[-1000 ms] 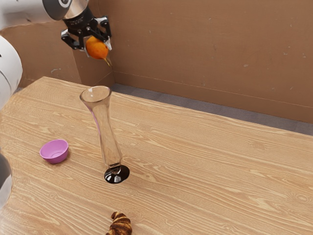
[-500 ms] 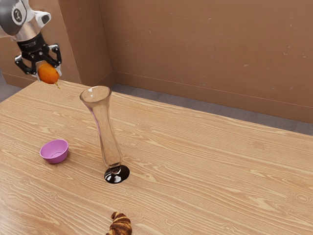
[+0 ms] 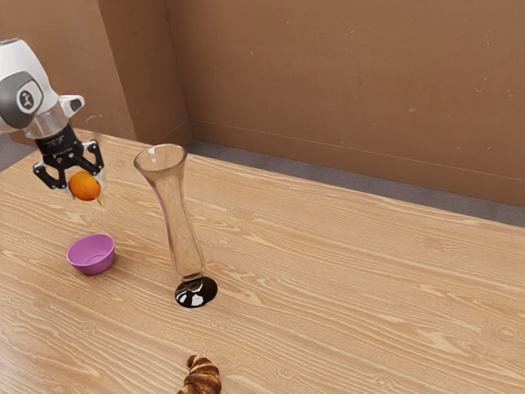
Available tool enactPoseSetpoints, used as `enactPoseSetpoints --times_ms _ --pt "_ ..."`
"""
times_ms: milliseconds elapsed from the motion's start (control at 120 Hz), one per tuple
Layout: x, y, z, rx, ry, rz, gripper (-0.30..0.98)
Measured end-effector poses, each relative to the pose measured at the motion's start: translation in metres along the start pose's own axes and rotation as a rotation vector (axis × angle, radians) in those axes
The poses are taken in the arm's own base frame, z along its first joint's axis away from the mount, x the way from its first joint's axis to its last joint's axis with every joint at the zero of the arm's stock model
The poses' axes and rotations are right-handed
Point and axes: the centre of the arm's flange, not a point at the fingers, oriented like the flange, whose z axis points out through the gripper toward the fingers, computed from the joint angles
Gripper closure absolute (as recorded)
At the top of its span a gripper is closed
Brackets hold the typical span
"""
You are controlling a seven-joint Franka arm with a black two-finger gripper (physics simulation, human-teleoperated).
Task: Place the pear in the bowl.
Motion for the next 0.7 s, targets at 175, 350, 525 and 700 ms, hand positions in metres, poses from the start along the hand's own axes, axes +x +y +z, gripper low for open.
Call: enactPoseSetpoints --times_ms 175,350,525,700 --pt "0.021 -0.019 0.054 0.011 -0.053 -0.022 0.45" --pt "0.02 -0.02 0.081 0.021 -0.078 -0.042 0.44" --pt "0.02 -0.036 0.115 0.03 -0.118 -0.093 0.44" --pt "0.021 -0.046 0.125 0.036 -0.125 -0.135 0.44"
